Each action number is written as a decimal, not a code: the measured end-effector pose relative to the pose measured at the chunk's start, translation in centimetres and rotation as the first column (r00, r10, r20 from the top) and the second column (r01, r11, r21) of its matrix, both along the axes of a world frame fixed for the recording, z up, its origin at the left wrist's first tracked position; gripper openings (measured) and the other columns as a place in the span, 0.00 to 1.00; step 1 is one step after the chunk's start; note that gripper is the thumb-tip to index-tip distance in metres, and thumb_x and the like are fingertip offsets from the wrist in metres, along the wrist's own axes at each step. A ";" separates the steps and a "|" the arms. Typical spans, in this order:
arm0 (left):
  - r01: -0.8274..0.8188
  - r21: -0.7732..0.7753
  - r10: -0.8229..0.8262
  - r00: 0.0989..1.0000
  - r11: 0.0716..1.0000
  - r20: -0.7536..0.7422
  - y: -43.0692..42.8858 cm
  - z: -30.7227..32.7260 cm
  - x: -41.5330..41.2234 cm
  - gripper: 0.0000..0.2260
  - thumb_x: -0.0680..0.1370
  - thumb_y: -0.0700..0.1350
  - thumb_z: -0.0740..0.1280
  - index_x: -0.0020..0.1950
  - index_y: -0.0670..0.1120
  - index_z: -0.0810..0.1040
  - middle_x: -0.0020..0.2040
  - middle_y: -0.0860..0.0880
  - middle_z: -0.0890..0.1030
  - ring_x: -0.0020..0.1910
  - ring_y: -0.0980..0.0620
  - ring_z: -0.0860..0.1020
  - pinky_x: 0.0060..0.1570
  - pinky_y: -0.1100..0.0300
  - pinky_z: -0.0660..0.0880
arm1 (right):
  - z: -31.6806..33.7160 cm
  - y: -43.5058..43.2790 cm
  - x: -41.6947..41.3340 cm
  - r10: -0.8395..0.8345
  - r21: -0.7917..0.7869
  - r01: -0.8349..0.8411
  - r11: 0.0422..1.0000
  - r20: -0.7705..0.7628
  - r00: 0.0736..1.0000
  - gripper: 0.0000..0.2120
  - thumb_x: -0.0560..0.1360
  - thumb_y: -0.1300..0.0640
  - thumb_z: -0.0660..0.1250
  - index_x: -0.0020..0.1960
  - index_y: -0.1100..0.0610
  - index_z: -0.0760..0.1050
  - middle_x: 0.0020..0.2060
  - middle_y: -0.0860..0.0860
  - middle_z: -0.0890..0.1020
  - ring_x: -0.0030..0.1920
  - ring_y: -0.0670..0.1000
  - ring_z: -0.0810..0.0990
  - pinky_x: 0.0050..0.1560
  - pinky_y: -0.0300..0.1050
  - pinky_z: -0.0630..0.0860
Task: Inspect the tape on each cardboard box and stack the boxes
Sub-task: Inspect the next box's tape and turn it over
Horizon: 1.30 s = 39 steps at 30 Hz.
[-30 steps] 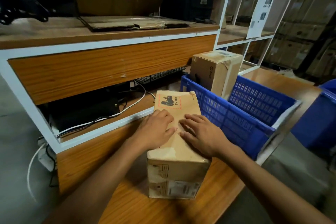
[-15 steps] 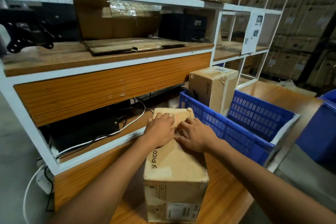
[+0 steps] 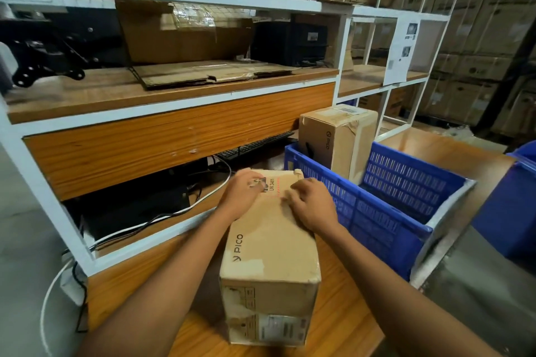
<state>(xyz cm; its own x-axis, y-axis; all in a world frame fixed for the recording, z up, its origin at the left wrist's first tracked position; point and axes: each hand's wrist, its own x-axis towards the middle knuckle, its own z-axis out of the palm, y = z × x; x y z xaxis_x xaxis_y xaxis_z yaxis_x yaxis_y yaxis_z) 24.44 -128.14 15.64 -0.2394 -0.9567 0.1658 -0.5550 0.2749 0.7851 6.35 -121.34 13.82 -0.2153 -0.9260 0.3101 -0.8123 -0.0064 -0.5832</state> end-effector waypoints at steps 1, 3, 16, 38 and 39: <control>-0.075 0.034 0.079 0.988 0.997 -0.134 0.4 -0.1 0.8 0.09 0.80 0.45 0.66 0.59 0.49 0.81 0.62 0.49 0.78 0.59 0.50 0.76 0.59 0.53 0.75 | -0.4 1.1 0.0 -0.051 -0.062 0.060 0.996 0.131 0.990 0.14 0.80 0.45 0.66 0.60 0.51 0.79 0.56 0.46 0.78 0.57 0.45 0.75 0.56 0.41 0.73; -0.183 0.157 0.221 0.933 0.971 -0.283 1.7 -0.8 2.7 0.06 0.81 0.45 0.64 0.52 0.51 0.81 0.54 0.50 0.81 0.54 0.49 0.79 0.57 0.50 0.77 | -1.3 3.7 0.2 -0.113 -0.102 0.159 0.982 0.356 0.928 0.12 0.80 0.48 0.66 0.60 0.52 0.78 0.54 0.46 0.79 0.51 0.41 0.77 0.50 0.38 0.73; -0.108 0.581 0.448 0.752 0.807 -0.483 12.9 -5.4 5.7 0.19 0.84 0.55 0.55 0.54 0.46 0.81 0.55 0.40 0.83 0.52 0.44 0.80 0.55 0.48 0.74 | -3.5 11.9 3.8 -0.251 0.311 -0.025 0.950 0.809 0.531 0.23 0.83 0.37 0.52 0.50 0.50 0.80 0.44 0.50 0.84 0.45 0.50 0.81 0.40 0.45 0.73; 0.137 0.136 -0.028 0.797 0.981 -0.603 8.1 8.8 1.3 0.19 0.86 0.52 0.53 0.48 0.45 0.79 0.49 0.46 0.84 0.52 0.48 0.81 0.45 0.52 0.75 | 9.7 11.8 1.2 -0.089 0.023 0.166 0.986 0.912 0.400 0.23 0.82 0.37 0.56 0.44 0.51 0.80 0.40 0.49 0.81 0.44 0.50 0.78 0.42 0.44 0.71; 0.139 0.092 -0.055 0.793 0.986 -0.606 7.9 10.1 0.3 0.19 0.86 0.52 0.52 0.47 0.46 0.78 0.49 0.46 0.84 0.51 0.49 0.80 0.44 0.54 0.73 | 10.9 11.6 0.5 -0.077 0.003 0.174 0.985 0.905 0.419 0.23 0.82 0.36 0.54 0.45 0.50 0.79 0.42 0.48 0.80 0.44 0.48 0.76 0.40 0.44 0.70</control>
<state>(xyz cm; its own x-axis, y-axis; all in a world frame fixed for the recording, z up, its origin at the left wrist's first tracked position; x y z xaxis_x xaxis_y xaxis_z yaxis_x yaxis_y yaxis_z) 24.74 -120.29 25.70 -0.2243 -0.9562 0.1880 0.0630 0.1782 0.9820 6.82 -109.74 24.72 -0.5273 -0.8472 -0.0657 0.1783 -0.0347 -0.9834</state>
